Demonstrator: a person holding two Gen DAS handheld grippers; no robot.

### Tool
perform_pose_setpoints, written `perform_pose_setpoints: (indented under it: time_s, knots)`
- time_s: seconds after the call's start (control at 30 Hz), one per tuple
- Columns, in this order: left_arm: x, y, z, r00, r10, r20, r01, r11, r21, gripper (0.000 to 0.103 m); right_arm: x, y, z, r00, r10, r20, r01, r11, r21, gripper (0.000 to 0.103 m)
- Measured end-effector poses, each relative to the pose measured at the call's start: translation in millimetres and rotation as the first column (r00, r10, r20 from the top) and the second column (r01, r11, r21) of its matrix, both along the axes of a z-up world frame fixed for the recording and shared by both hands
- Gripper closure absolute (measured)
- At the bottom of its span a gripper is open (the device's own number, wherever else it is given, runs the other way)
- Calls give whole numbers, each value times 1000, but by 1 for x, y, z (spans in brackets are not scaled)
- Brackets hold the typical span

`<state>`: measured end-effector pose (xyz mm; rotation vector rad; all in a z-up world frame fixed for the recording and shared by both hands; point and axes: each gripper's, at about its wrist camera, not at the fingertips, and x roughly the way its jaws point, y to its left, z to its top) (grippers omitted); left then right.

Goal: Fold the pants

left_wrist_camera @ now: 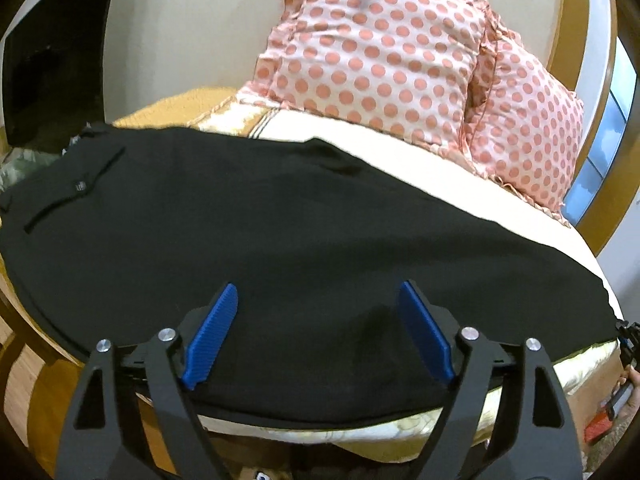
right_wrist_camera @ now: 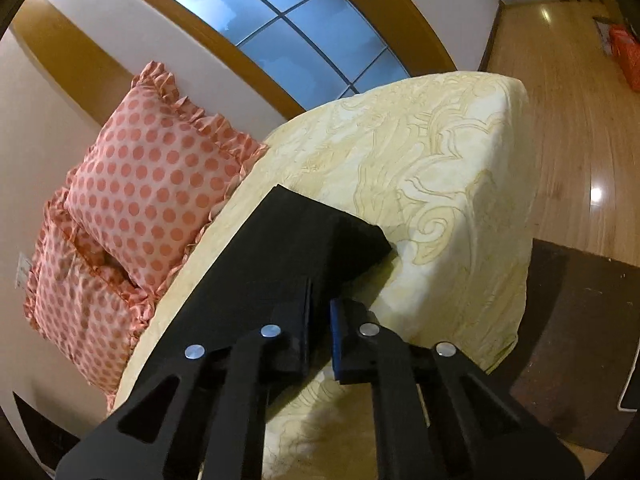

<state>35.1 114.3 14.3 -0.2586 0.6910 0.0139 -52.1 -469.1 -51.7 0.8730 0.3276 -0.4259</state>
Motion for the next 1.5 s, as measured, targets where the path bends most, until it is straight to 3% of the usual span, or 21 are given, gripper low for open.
perform_pose_setpoints:
  time_s: [0.1, 0.2, 0.3, 0.4, 0.47, 0.5, 0.57, 0.63, 0.67, 0.7, 0.8, 0.93, 1.0, 1.03, 1.07, 1.2, 1.27, 1.33, 1.37, 1.4, 1.5]
  knots:
    - [-3, -2, -3, 1000, -17, 10, 17, 1000, 9, 14, 9, 16, 27, 998, 37, 57, -33, 997, -66, 97]
    - [-2, -6, -5, 999, -36, 17, 36, 999, 20, 8, 29, 51, 69, 979, 158, 130, -137, 978, -159, 97]
    - [-3, -7, -6, 999, -38, 26, 37, 999, 18, 3, 60, 112, 112, 912, 365, 190, -309, 913, -267, 97]
    - [-2, -7, -5, 999, -29, 29, 29, 1000, 3, 2, 94, 195, 135, 762, 613, 210, -528, 776, -346, 97]
    - [-2, -6, -5, 999, -25, 30, 26, 1000, -10, 2, 118, 266, 131, 608, 777, 165, -693, 620, -367, 97]
    - [-2, -5, -4, 999, -23, 32, 24, 1000, -19, 2, 125, 286, 126, 558, 818, 143, -739, 568, -363, 97]
    - [-3, -4, -4, 999, -24, 34, 25, 999, -28, 2, 144, 349, 95, 415, 910, 27, -860, 401, -316, 97]
    - [-4, -4, -4, 999, -27, 37, 28, 999, -28, 2, 159, 389, 58, 327, 939, -103, -925, 296, -237, 97]
    - [-4, -4, -4, 999, -29, 37, 30, 999, -26, 2, 164, 401, 40, 297, 944, -142, -945, 269, -186, 98]
    - [-4, -4, -4, 999, -32, 39, 33, 999, -25, 2, 167, 406, 30, 280, 947, -155, -954, 258, -151, 97]
    - [-6, -3, -4, 998, -43, 45, 44, 999, -27, 2, 171, 408, 26, 292, 945, -151, -953, 273, -134, 97]
    - [-7, -4, -4, 998, -45, 53, 46, 998, -29, 2, 169, 400, 61, 349, 936, -40, -918, 333, -217, 97]
    - [-7, -3, -4, 998, -45, 53, 47, 998, -37, 2, 168, 414, 61, 325, 943, -70, -925, 302, -231, 97]
    - [-8, 0, -1, 998, -42, 55, 45, 997, -61, 2, 171, 429, 55, 295, 944, -148, -938, 256, -233, 98]
    - [-11, 5, 1, 997, -40, 59, 46, 994, -98, 3, 171, 437, 48, 280, 941, -190, -944, 235, -230, 97]
    - [-33, 47, 23, 991, 74, 115, -49, 977, -206, 3, 156, 447, 33, 261, 921, -291, -946, 185, -265, 96]
    - [-47, 72, 32, 977, 153, 146, -117, 966, -230, 3, 144, 457, 34, 226, 906, -358, -942, 110, -316, 81]
    - [-64, 103, 42, 950, 263, 170, -216, 943, -252, 3, 132, 460, 41, 170, 922, -348, -941, 46, -336, 70]
    - [-70, 112, 44, 939, 298, 174, -249, 934, -255, 3, 129, 458, 45, 160, 933, -322, -939, 44, -342, 70]
    - [-76, 127, 45, 920, 354, 169, -305, 917, -258, 3, 129, 455, 50, 170, 939, -299, -934, 58, -351, 69]
    - [-83, 155, 42, 894, 427, 136, -372, 877, -304, 4, 141, 444, 53, 263, 933, -246, -916, 161, -368, 68]
